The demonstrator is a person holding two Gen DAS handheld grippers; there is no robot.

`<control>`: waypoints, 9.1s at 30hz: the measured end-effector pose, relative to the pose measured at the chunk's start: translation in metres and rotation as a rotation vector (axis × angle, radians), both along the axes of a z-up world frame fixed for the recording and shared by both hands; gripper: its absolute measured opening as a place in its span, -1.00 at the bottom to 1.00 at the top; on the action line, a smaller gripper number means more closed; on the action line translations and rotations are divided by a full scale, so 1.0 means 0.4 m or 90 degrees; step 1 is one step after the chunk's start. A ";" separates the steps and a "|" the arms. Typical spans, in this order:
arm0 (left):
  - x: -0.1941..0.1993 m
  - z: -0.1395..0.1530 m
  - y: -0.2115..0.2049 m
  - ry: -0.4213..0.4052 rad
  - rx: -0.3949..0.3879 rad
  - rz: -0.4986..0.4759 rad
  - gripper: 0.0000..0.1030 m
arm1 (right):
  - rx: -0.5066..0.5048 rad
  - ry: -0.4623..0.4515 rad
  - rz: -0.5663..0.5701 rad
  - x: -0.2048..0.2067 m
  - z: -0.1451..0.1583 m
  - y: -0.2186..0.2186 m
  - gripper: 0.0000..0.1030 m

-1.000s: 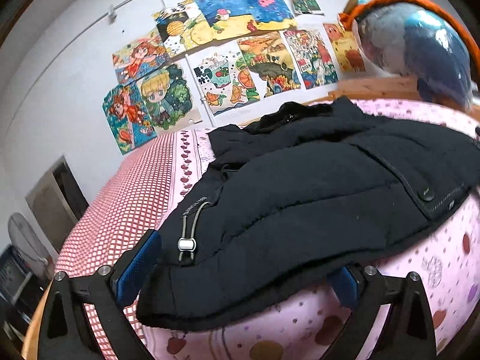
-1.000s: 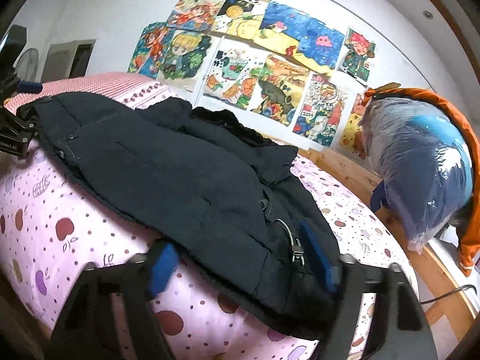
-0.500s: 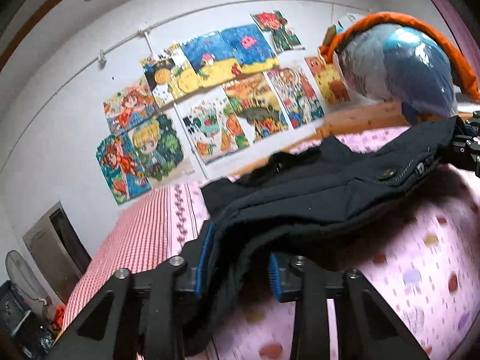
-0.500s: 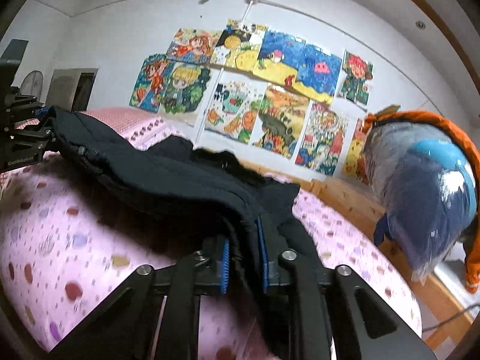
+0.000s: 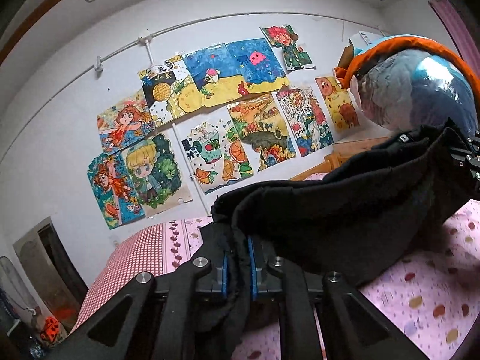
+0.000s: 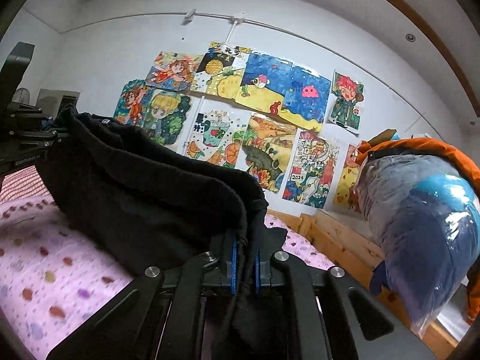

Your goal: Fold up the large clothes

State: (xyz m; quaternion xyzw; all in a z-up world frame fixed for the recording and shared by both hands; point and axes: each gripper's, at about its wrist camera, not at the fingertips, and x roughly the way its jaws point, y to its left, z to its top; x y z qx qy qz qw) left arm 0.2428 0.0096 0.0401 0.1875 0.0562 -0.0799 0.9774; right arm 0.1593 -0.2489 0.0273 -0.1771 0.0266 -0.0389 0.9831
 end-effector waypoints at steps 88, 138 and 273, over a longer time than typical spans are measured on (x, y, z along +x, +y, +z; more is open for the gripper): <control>0.988 -0.137 -0.154 0.283 -0.069 0.005 -0.08 | 0.147 0.230 -0.012 1.068 -0.101 -0.139 0.11; 1.093 -0.310 -0.171 0.385 -0.144 0.062 0.89 | 0.223 0.445 0.081 1.253 -0.286 -0.097 0.86; 0.913 -0.268 0.169 0.651 -0.448 0.014 -0.50 | 0.555 0.593 0.152 0.950 -0.170 -0.331 -0.64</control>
